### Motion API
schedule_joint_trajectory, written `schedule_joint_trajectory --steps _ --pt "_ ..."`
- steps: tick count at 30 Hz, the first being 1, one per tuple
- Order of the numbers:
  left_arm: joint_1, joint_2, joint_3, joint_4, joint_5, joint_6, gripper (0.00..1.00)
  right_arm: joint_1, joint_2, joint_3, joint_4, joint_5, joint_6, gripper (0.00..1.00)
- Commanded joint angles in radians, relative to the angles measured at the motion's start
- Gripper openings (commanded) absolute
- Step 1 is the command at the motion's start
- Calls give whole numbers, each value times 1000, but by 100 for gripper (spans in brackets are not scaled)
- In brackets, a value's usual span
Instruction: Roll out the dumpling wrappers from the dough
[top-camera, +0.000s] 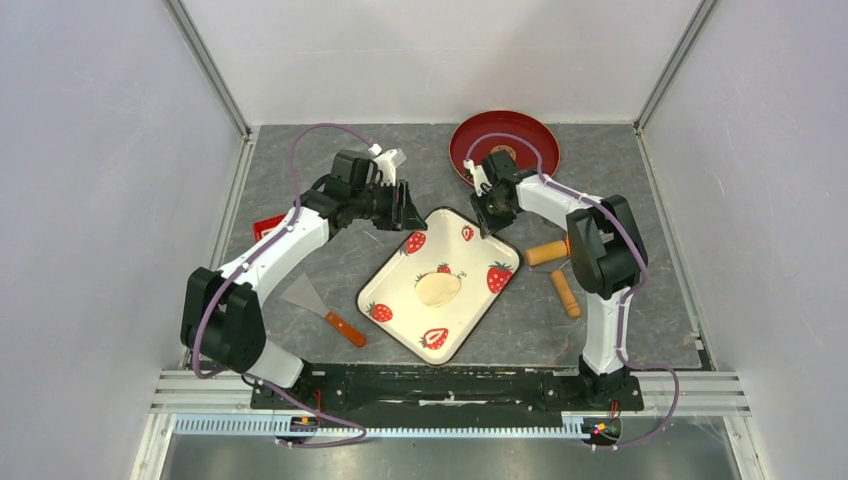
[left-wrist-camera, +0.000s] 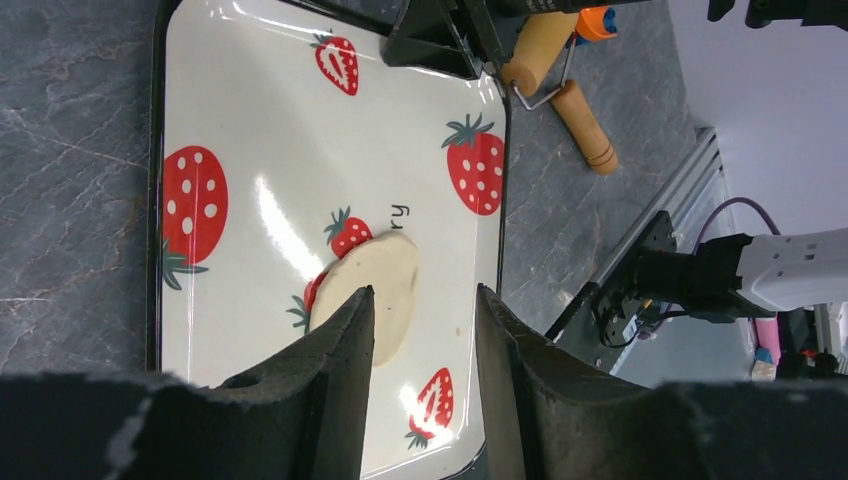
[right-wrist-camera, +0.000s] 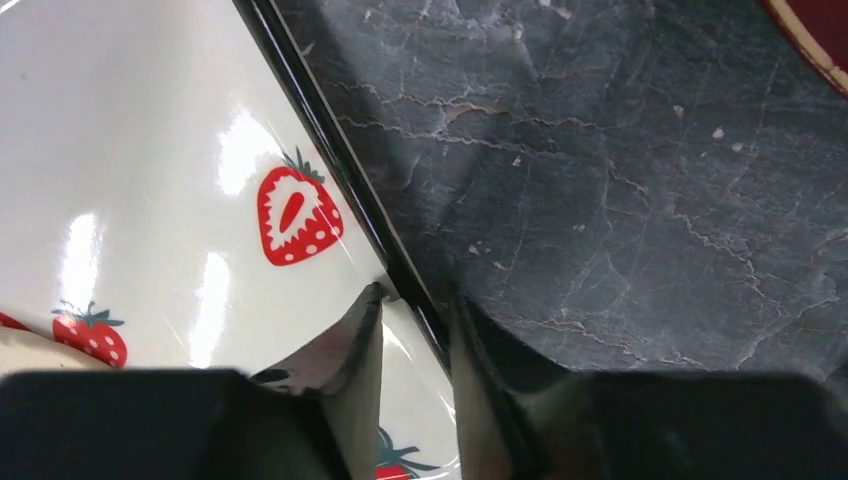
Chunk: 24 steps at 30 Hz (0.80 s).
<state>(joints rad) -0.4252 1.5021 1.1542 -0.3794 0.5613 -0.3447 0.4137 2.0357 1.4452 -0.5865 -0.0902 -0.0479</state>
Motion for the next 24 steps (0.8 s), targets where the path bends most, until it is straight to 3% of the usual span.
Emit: schedule_joint_trajectory --steps 1,6,17,20,24 --pt "22 -60 -1 69 45 -67 46 -25 6 -3 -4 -3 34 19" --pt "37 -63 -12 64 21 -67 46 -66 -37 -70 -16 7 73 0" --pt "44 -43 -13 26 -18 -65 46 -73 -172 -242 -11 6 62 0" --pt "44 -37 -10 18 -17 -57 46 -74 -197 -221 -1 12 57 14" --pt "45 -36 -7 9 -20 -45 46 -76 -247 -141 2 26 64 54"
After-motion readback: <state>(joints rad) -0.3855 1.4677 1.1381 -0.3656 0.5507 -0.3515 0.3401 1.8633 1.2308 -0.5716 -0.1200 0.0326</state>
